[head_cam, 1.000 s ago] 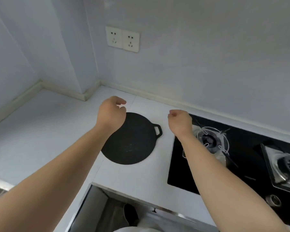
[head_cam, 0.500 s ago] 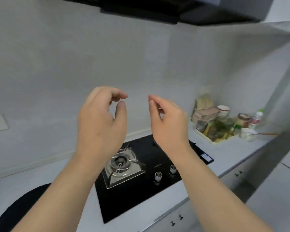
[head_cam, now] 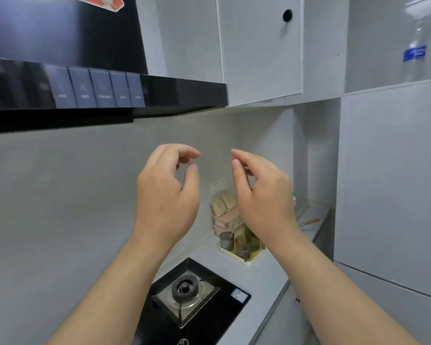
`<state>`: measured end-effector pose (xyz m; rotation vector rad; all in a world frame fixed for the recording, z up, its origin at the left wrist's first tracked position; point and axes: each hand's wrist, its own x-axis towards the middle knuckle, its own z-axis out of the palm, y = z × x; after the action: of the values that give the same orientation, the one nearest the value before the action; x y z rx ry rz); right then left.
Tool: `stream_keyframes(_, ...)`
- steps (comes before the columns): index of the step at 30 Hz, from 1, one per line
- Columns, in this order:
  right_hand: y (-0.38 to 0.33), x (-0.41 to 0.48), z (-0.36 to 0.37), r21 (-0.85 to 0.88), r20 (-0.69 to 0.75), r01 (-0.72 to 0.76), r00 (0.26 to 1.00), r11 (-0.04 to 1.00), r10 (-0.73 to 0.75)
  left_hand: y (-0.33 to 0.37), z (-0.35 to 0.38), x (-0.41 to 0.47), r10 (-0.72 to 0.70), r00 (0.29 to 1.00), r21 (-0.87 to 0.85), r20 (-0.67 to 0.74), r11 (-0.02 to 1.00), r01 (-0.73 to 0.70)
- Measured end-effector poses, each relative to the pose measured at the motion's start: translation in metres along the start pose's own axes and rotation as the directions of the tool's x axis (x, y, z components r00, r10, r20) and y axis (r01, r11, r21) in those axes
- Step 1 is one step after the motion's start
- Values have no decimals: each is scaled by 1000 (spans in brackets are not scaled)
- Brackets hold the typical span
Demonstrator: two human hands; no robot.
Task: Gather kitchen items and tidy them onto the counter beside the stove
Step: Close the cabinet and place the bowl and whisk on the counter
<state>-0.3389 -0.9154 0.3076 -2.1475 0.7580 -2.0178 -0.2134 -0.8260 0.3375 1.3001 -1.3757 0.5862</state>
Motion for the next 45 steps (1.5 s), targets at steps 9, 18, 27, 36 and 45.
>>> stream_keyframes(9, 135, 134, -58, -102, -78, 124, 988, 987, -132, 48, 175, 95, 112, 994, -34, 18, 993, -112)
stream_keyframes(18, 237, 238, -25, -170, -118, 51, 990, 984, -71, 24, 305, 217, 108, 984, 43, 142, 992, -115)
stream_keyframes(27, 293, 272, 14, -245, -327, 175, 911, 954, -252, -33, 375, 275, 240, 971, -56, 23, 970, -238)
stream_keyframes(36, 369, 315, 41, 62, -405, -216, 887, 974, 222, -71, 464, 306, 485, 873, 121, -46, 871, -477)
stream_keyframes(45, 460, 373, 102, 196, -287, -399, 850, 896, 441, -122, 512, 350, 590, 756, 468, 284, 603, -646)
